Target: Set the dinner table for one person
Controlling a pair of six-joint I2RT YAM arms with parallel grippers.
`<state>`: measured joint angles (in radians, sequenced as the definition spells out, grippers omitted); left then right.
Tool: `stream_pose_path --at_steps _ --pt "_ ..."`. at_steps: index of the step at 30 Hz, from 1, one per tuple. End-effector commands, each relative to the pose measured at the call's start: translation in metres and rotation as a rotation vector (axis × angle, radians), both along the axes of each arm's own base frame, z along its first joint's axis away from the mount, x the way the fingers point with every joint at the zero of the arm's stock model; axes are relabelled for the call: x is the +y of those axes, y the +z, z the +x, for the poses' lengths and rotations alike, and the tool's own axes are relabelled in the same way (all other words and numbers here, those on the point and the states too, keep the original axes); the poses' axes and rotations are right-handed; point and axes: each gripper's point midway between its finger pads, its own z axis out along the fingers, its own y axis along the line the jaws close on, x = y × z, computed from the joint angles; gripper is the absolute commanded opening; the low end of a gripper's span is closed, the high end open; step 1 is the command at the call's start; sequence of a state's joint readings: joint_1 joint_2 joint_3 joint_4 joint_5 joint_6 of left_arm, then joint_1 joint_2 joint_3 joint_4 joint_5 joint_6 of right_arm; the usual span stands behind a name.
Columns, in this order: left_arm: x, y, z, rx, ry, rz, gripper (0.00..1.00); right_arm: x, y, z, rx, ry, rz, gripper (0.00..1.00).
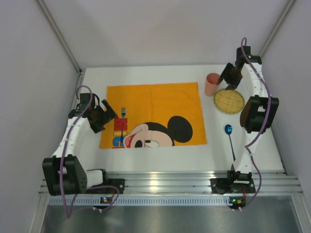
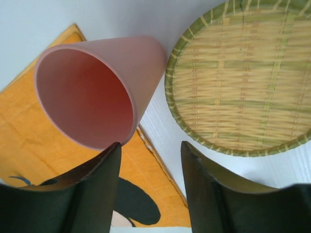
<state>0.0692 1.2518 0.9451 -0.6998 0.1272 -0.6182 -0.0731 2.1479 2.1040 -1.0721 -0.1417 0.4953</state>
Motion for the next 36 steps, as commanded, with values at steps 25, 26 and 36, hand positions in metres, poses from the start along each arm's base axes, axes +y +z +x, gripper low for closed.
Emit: stream_pose_path --at_steps 25,26,36 --pt "-0.002 0.011 0.020 -0.049 -0.068 0.017 0.99 0.029 0.073 0.021 -0.248 0.036 -0.011 0.40" --pt "-0.002 0.011 0.021 -0.048 -0.068 0.017 0.99 0.028 0.069 0.024 -0.241 0.029 -0.013 0.40" --pt "-0.001 0.009 0.030 -0.047 -0.090 0.026 0.99 -0.001 0.014 0.052 -0.124 -0.043 -0.155 0.43"
